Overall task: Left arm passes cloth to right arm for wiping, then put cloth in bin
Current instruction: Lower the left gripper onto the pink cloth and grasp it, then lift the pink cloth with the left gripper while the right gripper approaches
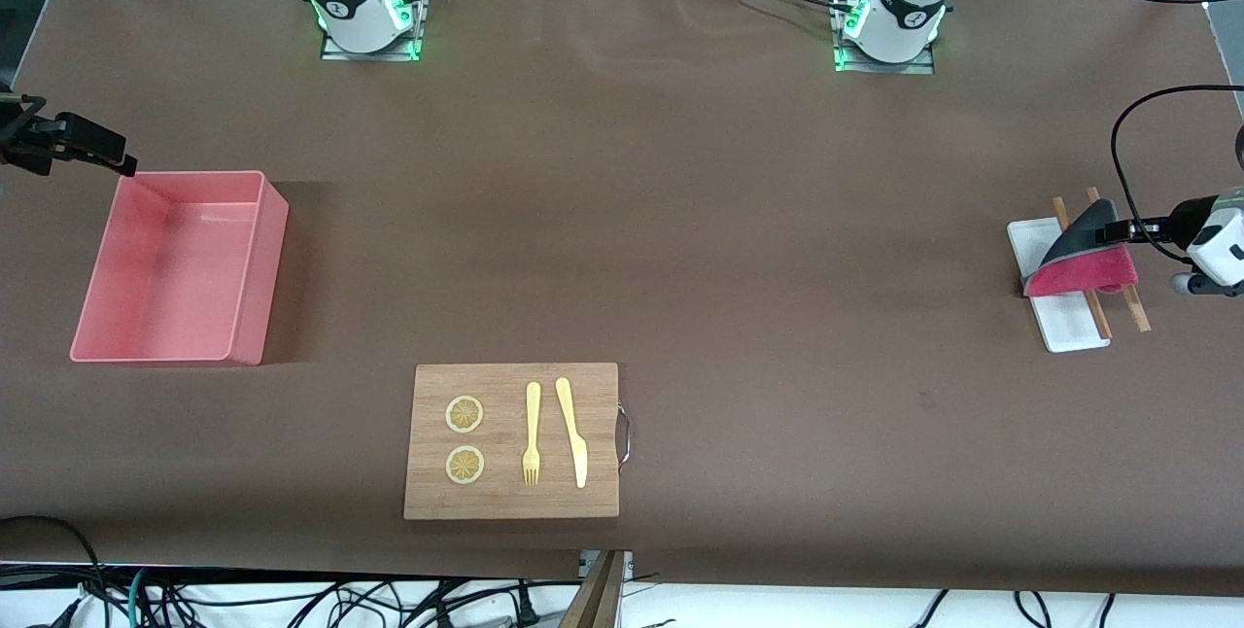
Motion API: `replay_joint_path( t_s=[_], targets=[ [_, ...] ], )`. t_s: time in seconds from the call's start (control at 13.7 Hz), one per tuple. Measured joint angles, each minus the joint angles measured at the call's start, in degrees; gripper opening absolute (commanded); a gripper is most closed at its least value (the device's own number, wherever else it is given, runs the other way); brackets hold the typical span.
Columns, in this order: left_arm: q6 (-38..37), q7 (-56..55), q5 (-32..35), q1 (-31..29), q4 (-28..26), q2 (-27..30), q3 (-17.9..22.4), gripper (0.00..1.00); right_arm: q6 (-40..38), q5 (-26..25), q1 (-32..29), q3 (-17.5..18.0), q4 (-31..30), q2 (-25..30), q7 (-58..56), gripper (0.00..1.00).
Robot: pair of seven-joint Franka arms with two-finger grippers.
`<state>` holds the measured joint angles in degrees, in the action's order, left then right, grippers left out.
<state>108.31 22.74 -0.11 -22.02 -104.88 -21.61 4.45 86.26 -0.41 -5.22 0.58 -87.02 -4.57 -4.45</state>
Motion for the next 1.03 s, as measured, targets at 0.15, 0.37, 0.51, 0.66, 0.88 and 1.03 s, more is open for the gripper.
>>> replay_joint_path(
  t_s=[0.15,0.37,0.51,0.66,0.88,1.03],
  targets=[
    [-0.81,0.0,-0.45,0.0,0.39,0.11,-0.09,0.26,0.05,0.01,0.0,0.0,0.0,-0.2,0.0,1.0],
    [-1.48,0.13,-0.45,0.0,0.55,0.14,-0.11,0.1,0.21,0.28,0.0,0.01,0.0,-0.3,0.0,1.0],
    [-1.53,0.24,-0.45,0.0,0.56,0.14,-0.11,0.0,0.21,0.33,0.0,0.01,0.02,-0.3,0.0,1.0],
    [-1.56,0.27,-0.45,0.0,0.56,0.15,-0.11,0.0,0.21,0.34,0.0,0.01,0.03,-0.3,0.0,1.0],
    [-1.9,1.33,-0.45,0.0,1.1,0.21,-0.11,0.0,0.21,0.34,0.0,0.01,0.03,-0.3,0.0,1.0],
    [-6.08,1.75,-0.45,0.08,3.98,0.36,-0.24,0.0,0.21,0.36,0.0,0.02,0.03,-0.3,0.0,1.0]
  ],
)
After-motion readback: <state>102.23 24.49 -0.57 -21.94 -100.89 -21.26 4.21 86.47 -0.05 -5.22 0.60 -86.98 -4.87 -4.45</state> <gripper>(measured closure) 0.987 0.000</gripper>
